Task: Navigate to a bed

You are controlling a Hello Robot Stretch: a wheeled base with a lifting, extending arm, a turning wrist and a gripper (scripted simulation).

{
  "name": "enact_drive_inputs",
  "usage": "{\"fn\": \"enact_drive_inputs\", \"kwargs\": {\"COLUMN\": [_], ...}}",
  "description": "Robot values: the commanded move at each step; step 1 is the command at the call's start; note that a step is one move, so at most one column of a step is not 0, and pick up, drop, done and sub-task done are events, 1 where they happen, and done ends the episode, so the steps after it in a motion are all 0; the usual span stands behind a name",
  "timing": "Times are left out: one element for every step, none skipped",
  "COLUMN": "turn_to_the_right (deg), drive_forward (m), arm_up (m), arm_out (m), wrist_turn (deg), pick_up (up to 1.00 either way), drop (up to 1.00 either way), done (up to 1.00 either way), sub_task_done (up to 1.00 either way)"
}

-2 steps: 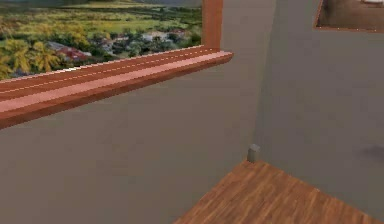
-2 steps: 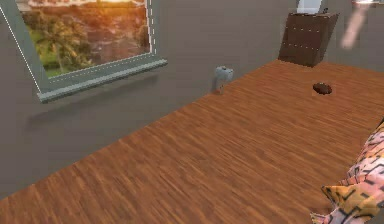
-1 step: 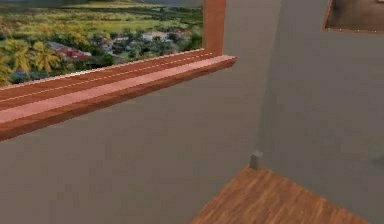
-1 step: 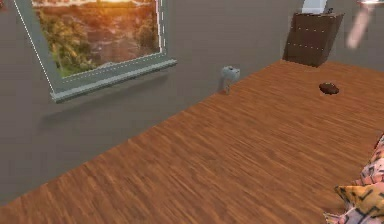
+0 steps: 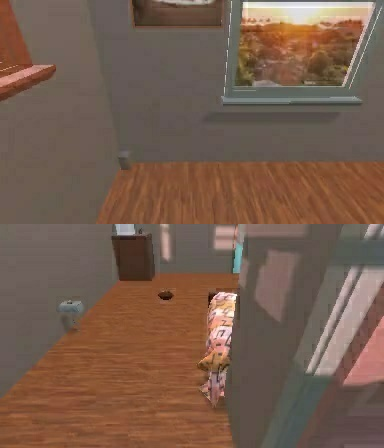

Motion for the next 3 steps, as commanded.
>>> {"fn": "enact_drive_inputs", "kwargs": {"turn_to_the_right": [42.0,0.0,45.0], "drive_forward": [0.0,0.3,0.0], "arm_up": [0.0,0.0,0.0], "arm_out": [0.0,0.0,0.0], "wrist_turn": [0.0,0.0,0.0], "pick_up": [0.0,0.0,0.0], "drop": [0.0,0.0,0.0], "done": [0.0,0.0,0.0], "sub_task_done": [0.0,0.0,0.0]}}
